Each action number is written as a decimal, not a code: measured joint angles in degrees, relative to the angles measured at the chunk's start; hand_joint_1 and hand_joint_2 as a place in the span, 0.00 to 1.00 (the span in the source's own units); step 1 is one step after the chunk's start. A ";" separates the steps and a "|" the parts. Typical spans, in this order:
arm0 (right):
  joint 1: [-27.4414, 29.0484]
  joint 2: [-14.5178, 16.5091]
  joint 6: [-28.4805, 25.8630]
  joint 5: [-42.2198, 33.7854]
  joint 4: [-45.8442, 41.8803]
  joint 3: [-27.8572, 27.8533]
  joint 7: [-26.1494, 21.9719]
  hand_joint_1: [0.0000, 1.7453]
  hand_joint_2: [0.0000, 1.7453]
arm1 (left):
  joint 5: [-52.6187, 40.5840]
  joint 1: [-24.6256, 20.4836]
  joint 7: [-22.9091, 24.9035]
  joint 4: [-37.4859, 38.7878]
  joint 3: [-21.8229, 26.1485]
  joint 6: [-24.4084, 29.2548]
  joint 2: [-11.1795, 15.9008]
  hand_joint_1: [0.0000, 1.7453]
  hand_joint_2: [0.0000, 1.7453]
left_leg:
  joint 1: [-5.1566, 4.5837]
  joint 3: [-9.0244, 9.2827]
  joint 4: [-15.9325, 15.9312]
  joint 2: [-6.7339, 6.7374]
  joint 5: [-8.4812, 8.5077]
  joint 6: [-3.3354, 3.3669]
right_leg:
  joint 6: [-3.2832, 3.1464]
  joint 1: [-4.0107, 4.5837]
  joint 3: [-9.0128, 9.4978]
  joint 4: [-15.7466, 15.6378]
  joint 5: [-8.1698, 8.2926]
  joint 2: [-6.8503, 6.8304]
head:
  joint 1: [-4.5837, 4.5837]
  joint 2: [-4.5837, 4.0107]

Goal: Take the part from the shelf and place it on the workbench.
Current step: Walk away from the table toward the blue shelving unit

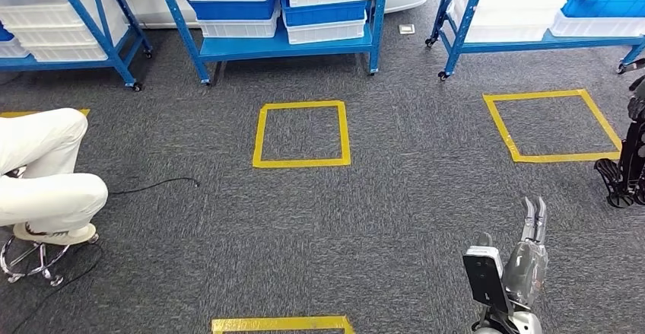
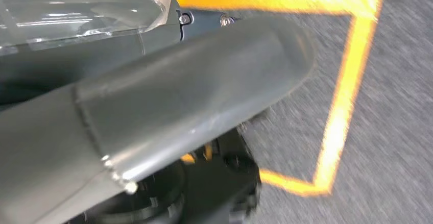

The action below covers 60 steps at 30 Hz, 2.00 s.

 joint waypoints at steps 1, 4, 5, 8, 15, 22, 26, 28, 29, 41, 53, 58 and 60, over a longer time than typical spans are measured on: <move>0.00 0.02 0.07 0.02 -0.02 0.06 -0.02 0.00 0.00 | 0.09 -0.01 -0.03 0.00 0.01 0.05 -0.04 0.00 0.00 | 0.01 -2.39 3.91 0.39 -1.00 -0.20 | -0.29 0.14 0.61 0.00 -0.45 -0.04 | -0.12 -0.01; -0.01 0.15 0.40 0.03 -0.02 0.21 -0.05 0.00 0.00 | 0.29 0.36 -0.08 0.01 0.02 0.36 -0.15 0.00 0.00 | -0.12 -9.98 11.92 0.63 -0.65 -0.04 | -0.55 0.66 2.55 -0.01 -2.27 0.01 | -0.19 -0.01; -0.02 0.19 0.48 0.03 -0.02 0.21 -0.05 0.00 0.00 | 0.30 0.56 -0.11 0.02 0.02 0.44 -0.19 0.00 0.00 | -0.30 -10.73 10.55 0.62 1.69 0.42 | -0.55 0.84 3.36 -0.07 -3.02 0.06 | -0.20 -0.01; -0.02 0.29 0.52 0.03 -0.01 0.20 -0.05 0.00 0.00 | 0.26 0.97 -0.26 0.09 0.02 0.56 -0.21 0.00 0.00 | -1.44 -8.12 0.17 0.83 9.53 3.08 | -0.44 1.18 6.45 -1.41 -5.19 0.07 | 0.00 -0.01; -0.73 0.53 0.58 0.02 -0.19 0.21 -0.08 0.00 0.00 | 0.21 0.89 -0.54 0.13 0.06 0.73 -0.36 0.00 0.00 | -1.98 2.86 -10.06 0.70 6.64 6.31 | 2.87 1.27 4.03 7.07 0.28 0.03 | -0.15 -0.01; 0.22 -0.10 0.54 -0.17 0.09 0.16 -0.05 0.00 0.00 | 0.16 1.57 -0.52 0.19 0.08 0.69 -0.91 0.00 0.00 | 0.00 13.48 -12.28 -0.89 -0.93 3.36 | 4.42 -0.60 -9.15 6.19 -6.24 0.00 | 0.08 -0.01; 0.85 -0.36 0.18 -0.61 0.17 -0.01 -0.13 0.00 0.00 | -0.23 1.45 -0.58 0.34 0.07 0.43 -0.57 0.00 0.00 | 0.50 19.95 -12.26 -1.08 -6.66 1.45 | 6.08 -0.64 -6.65 -0.40 6.87 -1.69 | -0.04 -0.01; 0.03 -0.27 -0.04 -0.67 -0.44 -0.15 -0.26 0.00 0.00 | -0.33 0.40 -0.60 0.13 0.06 0.24 -0.74 0.00 0.00 | 0.91 20.12 -8.19 -0.62 -5.42 0.94 | 3.07 -0.18 -4.56 -0.24 5.49 -0.78 | -0.38 -0.01; -0.32 -0.20 -0.15 -0.66 -0.82 -0.20 -0.35 0.00 0.00 | -0.38 -0.20 -0.60 0.01 0.04 0.19 -0.85 0.00 0.00 | 1.10 18.23 -4.14 -0.23 -4.35 0.82 | 2.02 -0.13 -3.95 -0.25 4.75 -0.39 | -0.31 -0.01; 1.87 0.23 -0.51 -0.45 -1.99 -1.49 -0.63 0.00 0.00 | -0.90 1.29 -0.51 0.11 -0.06 0.15 -1.06 0.00 0.00 | 1.82 2.85 -1.82 2.63 0.32 -0.71 | 3.95 -1.13 6.19 -0.56 -3.74 0.14 | -1.14 0.00; 4.12 0.79 1.86 1.98 -4.33 -3.90 -0.86 0.00 0.00 | -0.97 1.49 -0.61 0.13 -0.07 0.63 -1.36 0.00 0.00 | -1.00 18.91 -12.34 -0.56 -5.14 3.66 | 3.49 1.37 -13.00 6.38 -1.86 0.12 | 0.08 -0.01; 4.41 1.19 2.72 2.53 -5.43 -4.32 -0.74 0.00 0.00 | -0.74 1.15 -0.72 0.33 -0.05 1.18 -1.58 0.00 0.00 | -1.80 23.01 -10.52 -0.82 -8.85 3.22 | 1.10 2.36 -11.59 1.27 11.09 0.27 | 0.00 -0.04; 3.85 1.51 3.11 2.79 -6.19 -4.31 -0.80 0.00 0.00 | -0.57 0.53 -0.80 0.31 -0.06 1.28 -1.69 0.00 0.00 | -1.60 18.27 -1.85 -0.29 -6.32 2.72 | -0.57 1.98 -10.28 0.80 9.75 0.47 | 0.03 -0.03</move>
